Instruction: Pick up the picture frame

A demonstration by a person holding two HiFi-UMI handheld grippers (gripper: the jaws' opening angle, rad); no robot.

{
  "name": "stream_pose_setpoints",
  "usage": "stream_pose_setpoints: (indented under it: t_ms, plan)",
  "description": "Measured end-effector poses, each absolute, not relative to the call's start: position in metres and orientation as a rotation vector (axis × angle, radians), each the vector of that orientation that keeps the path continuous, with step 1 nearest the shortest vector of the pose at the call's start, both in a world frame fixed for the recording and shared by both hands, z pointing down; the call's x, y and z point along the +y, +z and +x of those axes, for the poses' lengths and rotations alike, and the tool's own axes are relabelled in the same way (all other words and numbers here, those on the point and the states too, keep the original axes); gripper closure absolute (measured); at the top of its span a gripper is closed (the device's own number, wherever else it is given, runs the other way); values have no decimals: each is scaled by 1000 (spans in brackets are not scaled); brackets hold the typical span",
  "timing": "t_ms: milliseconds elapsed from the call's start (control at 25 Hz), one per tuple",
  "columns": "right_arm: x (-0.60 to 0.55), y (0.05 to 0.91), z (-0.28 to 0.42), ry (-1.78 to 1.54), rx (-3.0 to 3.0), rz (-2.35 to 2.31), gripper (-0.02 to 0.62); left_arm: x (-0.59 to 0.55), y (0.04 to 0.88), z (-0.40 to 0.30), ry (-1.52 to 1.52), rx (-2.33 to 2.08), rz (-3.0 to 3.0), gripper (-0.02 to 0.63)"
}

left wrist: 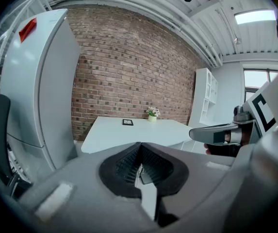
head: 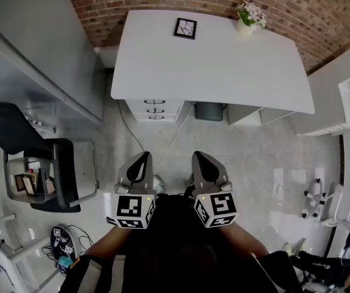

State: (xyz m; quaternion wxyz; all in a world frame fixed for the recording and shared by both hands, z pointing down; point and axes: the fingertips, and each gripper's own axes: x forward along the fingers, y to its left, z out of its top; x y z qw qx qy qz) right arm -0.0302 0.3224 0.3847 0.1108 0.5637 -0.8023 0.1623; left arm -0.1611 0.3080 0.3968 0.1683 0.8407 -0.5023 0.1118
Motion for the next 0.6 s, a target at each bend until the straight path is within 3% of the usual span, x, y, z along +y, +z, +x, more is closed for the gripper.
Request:
stream_pose_setpoints:
  t_ms: [600]
  plan:
    - [312, 356, -27, 429, -2352, 1724, 595, 296, 370, -165, 216, -1440, 2432, 611]
